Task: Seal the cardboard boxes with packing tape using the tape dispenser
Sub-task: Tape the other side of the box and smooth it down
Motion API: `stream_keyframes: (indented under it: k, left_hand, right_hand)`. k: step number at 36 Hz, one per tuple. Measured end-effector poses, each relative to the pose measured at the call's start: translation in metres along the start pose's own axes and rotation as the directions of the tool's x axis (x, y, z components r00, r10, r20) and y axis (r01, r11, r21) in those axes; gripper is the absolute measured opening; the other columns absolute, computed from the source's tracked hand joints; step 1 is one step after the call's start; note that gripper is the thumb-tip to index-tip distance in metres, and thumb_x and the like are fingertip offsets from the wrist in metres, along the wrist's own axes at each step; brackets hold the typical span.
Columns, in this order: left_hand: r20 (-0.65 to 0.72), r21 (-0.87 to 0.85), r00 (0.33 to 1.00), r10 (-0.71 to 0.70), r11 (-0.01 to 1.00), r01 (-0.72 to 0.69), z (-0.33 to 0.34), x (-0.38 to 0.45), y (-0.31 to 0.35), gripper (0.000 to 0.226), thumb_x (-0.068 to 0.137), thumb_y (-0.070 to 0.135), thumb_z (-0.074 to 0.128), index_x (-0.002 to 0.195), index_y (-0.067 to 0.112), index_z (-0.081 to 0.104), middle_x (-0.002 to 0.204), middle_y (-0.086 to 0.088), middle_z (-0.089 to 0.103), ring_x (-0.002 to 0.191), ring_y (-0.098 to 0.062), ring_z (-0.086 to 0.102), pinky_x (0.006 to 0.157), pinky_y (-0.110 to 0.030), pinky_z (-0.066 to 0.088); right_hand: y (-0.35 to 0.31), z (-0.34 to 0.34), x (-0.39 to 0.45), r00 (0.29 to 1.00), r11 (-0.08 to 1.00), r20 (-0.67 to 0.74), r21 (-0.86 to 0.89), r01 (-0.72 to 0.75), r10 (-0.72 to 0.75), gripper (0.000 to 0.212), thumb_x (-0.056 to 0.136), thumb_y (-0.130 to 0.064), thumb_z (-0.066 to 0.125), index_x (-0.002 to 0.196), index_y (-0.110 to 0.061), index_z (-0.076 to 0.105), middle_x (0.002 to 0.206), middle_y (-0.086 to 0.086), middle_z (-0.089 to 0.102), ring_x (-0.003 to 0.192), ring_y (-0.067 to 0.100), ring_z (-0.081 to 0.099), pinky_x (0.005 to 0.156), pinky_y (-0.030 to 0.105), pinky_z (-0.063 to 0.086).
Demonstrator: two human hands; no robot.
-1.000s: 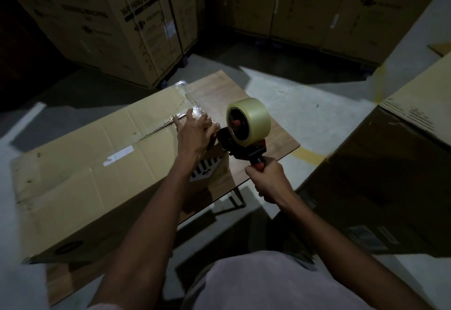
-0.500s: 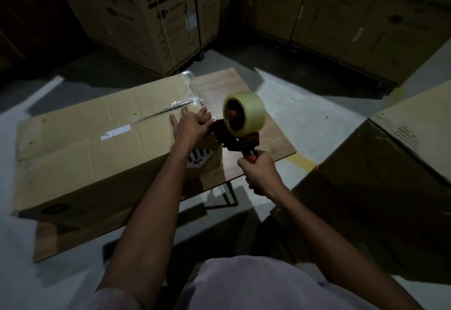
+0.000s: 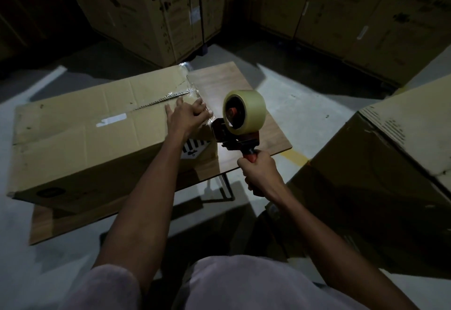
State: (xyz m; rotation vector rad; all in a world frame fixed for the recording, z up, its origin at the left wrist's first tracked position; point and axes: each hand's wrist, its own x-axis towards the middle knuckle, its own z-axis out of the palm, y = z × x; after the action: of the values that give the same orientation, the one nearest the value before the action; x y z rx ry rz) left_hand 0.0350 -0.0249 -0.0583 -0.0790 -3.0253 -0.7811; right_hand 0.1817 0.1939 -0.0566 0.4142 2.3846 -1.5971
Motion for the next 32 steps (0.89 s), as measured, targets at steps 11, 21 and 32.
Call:
stream_keyframes:
  k: [11, 21, 32]
  left_hand:
    - [0.011, -0.021, 1.000, 0.007, 1.000, -0.007, -0.003, 0.000, -0.001, 0.052, 0.096, 0.061, 0.054, 0.137, 0.031, 0.063, 0.158, 0.010, 0.043, 0.154, -0.029, 0.015, 0.120, -0.062, -0.003]
    - [0.085, -0.002, 0.996, 0.014, 1.000, -0.014, -0.007, 0.010, -0.006, 0.044, 0.096, 0.055, 0.056, 0.133, 0.034, 0.067, 0.154, 0.013, 0.048, 0.153, -0.027, 0.022, 0.120, -0.065, 0.001]
    - [0.156, -0.017, 0.980, 0.123, 0.992, -0.122, -0.016, 0.019, -0.020, 0.034, 0.099, 0.049, 0.054, 0.122, 0.032, 0.073, 0.156, -0.009, 0.045, 0.153, -0.025, 0.023, 0.122, -0.063, -0.004]
  right_hand:
    - [0.000, -0.006, -0.007, 1.000, 0.993, 0.003, -0.118, 0.011, -0.011, 0.023, 0.088, -0.028, 0.063, 0.095, -0.006, 0.060, 0.066, 0.007, 0.053, 0.045, 0.018, 0.051, 0.039, 0.023, 0.040]
    - [-0.004, 0.009, 0.000, 0.993, 0.924, -0.039, -0.372, 0.088, -0.110, 0.016, 0.081, -0.033, 0.060, 0.082, -0.017, 0.059, 0.075, 0.009, 0.065, 0.065, 0.033, 0.065, 0.060, 0.051, 0.061]
    - [-0.011, 0.014, 0.014, 0.992, 0.909, -0.026, -0.403, 0.102, -0.122, 0.010, 0.083, -0.025, 0.059, 0.082, -0.015, 0.059, 0.073, 0.009, 0.063, 0.063, 0.034, 0.063, 0.059, 0.045, 0.058]
